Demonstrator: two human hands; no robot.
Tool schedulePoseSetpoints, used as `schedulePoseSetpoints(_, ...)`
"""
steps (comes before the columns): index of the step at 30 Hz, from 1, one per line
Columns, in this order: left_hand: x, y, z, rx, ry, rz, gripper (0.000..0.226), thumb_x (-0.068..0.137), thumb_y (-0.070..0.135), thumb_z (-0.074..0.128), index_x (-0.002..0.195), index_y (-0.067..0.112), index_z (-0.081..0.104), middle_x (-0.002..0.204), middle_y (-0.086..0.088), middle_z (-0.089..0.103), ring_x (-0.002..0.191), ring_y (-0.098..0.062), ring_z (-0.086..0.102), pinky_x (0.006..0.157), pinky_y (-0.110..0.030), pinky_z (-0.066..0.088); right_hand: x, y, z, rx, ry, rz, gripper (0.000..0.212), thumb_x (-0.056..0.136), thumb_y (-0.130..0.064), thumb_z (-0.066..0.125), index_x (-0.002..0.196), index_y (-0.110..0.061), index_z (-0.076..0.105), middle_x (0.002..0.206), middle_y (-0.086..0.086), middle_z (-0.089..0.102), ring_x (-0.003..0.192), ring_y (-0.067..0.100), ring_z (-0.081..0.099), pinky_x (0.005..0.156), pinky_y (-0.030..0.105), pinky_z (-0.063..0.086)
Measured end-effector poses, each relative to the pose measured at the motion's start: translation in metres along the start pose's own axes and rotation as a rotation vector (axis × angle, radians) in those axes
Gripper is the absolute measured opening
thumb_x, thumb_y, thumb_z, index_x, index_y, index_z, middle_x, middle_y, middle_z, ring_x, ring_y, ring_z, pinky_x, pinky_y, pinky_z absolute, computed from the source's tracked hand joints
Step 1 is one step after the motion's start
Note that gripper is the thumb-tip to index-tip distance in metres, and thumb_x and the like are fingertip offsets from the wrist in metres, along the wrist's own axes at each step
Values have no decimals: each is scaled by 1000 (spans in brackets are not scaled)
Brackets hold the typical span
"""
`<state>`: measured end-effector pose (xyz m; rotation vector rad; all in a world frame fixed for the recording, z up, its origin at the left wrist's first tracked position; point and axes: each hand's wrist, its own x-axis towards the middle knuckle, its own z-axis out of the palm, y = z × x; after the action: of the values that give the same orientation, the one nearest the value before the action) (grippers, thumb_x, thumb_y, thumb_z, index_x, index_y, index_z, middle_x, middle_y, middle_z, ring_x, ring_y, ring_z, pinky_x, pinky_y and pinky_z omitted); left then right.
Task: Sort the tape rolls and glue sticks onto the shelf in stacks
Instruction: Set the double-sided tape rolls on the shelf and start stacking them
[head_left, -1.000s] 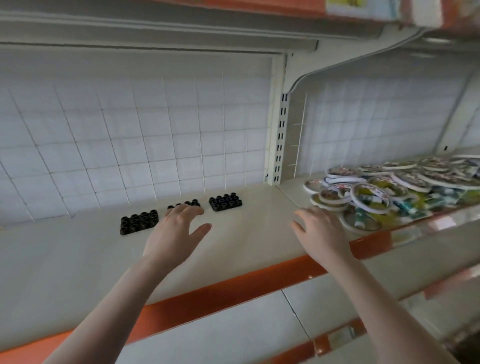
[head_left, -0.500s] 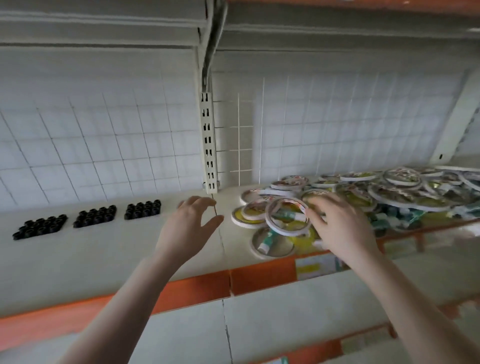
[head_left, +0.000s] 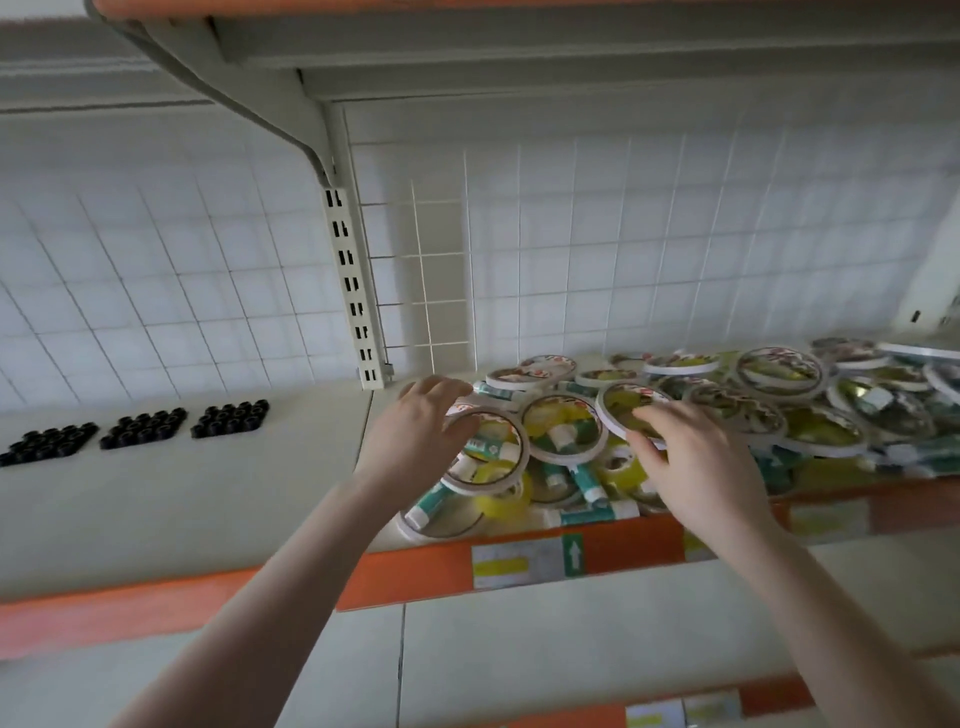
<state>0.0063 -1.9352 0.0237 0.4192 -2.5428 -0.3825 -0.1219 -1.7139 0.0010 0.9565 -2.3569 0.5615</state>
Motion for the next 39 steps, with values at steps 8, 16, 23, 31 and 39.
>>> schedulePoseSetpoints(8, 22, 1, 21, 68, -62, 54, 32, 96, 24, 46, 125, 17, 58, 126, 1, 59, 117, -17, 50, 92, -26, 37, 2, 26, 19, 26, 30, -104, 19, 72, -14, 79, 89, -7, 73, 75, 5, 70, 68, 23, 65, 61, 33, 52)
schedulePoseSetpoints(16, 30, -5, 20, 96, -41, 88, 25, 96, 22, 47, 109, 13, 67, 101, -5, 66, 96, -23, 56, 75, -25, 34, 4, 29, 29, 65, 81, -174, 19, 66, -6, 82, 83, -8, 73, 70, 3, 68, 63, 22, 64, 61, 33, 51)
schedulePoseSetpoints(23, 34, -6, 15, 24, -41, 70, 21, 93, 25, 54, 102, 14, 69, 96, -2, 64, 90, -17, 55, 76, -26, 41, 10, 26, 30, 103, 107, -151, 22, 70, -3, 79, 91, -5, 73, 76, 6, 70, 69, 26, 66, 64, 37, 53)
schedulePoseSetpoints(31, 33, -11, 6, 1, 89, 109, 17, 89, 26, 60, 95, 15, 71, 90, 2, 66, 85, -17, 56, 69, -26, 39, 20, 12, 27, 166, 138, -206, 24, 69, -2, 79, 92, -6, 73, 79, 6, 70, 72, 26, 67, 72, 42, 54)
schedulePoseSetpoints(39, 12, -29, -8, 24, 170, 81, 11, 86, 24, 65, 91, 18, 72, 85, 3, 67, 84, -20, 57, 72, -31, 45, 32, -6, 37, 203, 123, -213, 24, 69, -2, 79, 92, -7, 74, 84, 7, 72, 78, 29, 68, 77, 45, 53)
